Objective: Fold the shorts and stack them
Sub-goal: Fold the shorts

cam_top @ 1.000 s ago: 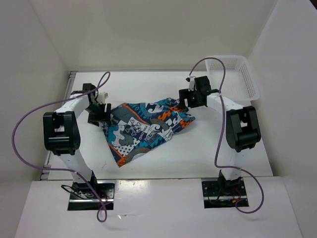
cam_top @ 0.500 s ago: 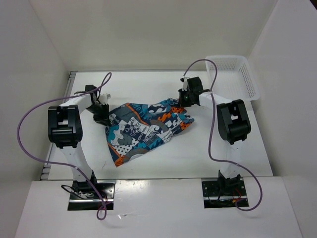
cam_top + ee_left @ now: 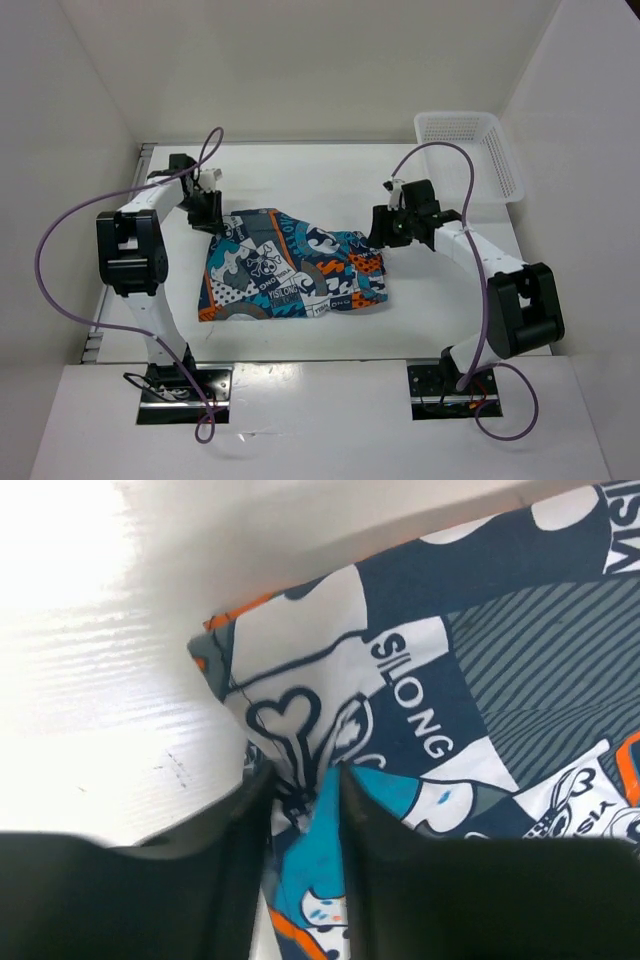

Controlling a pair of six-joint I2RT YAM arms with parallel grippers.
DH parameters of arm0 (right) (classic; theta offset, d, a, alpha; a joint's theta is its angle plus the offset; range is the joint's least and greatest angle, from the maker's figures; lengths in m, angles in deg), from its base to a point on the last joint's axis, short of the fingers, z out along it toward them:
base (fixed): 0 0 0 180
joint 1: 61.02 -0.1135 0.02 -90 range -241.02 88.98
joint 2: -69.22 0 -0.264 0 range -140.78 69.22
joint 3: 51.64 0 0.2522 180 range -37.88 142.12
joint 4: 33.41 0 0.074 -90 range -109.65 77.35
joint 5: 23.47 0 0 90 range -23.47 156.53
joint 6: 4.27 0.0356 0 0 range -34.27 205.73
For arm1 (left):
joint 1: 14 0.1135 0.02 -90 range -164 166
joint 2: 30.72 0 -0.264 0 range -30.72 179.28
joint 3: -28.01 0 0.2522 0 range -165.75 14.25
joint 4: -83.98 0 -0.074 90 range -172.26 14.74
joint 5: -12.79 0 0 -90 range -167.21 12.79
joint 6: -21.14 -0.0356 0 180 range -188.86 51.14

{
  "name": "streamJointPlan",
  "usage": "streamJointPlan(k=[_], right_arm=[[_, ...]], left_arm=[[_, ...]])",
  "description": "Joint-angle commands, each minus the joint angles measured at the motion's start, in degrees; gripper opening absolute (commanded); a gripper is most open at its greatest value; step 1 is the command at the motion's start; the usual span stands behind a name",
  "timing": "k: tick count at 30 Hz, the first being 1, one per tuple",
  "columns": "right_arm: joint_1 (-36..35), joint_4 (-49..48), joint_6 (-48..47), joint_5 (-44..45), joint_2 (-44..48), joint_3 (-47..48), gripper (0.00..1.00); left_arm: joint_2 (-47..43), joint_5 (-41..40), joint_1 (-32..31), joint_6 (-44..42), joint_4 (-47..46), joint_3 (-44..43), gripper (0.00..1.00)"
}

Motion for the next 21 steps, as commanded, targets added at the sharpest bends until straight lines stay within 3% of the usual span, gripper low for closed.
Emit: streamJointPlan(k=[1, 3, 6, 10, 12, 14, 17, 21], right_arm=[[-0.53, -0.99, -1.52, 2.37, 0.88, -0.01, 0.54], [-0.53, -1.52, -1.52, 1.76, 0.35, -0.01, 0.47], [-0.53, -1.53, -2.05, 1.76, -0.35, -0.71, 0.47], [-0.53, 2.94, -7.83, 0.19, 1.67, -0.1, 0.56], [-0.53, 8.21, -16.35, -1.05, 3.5, 1.47, 0.66], [-0.53, 11.11, -25.89, -0.09, 4.74, 2.02, 0.68], [-2.11, 11.22, -38.03, 4.55, 7.64, 1.23, 0.77], [-6.06, 12.35, -50.62, 8.17, 11.59, 0.09, 0.83]], left_arm=[[-2.52, -0.69, -0.03, -0.38, 0.68, 0.58, 0.42], [-3.84, -1.22, -0.03, -0.38, 0.68, 2.52, 0.5], [-6.66, -1.75, 0.5, -0.38, 3.31, 6.38, 0.53], [-16.57, -2.36, 1.91, -0.38, 8.49, 13.33, 0.56], [-24.01, -5.87, 1.91, -0.38, 11.04, 16.75, 0.56], [-29.92, -9.72, 1.91, -0.38, 12.19, 22.53, 0.57], [-47.29, -17.44, -1.51, -0.38, 10.88, 30.88, 0.6], [-61.81, -25.55, -5.12, -0.38, 9.56, 39.15, 0.63]])
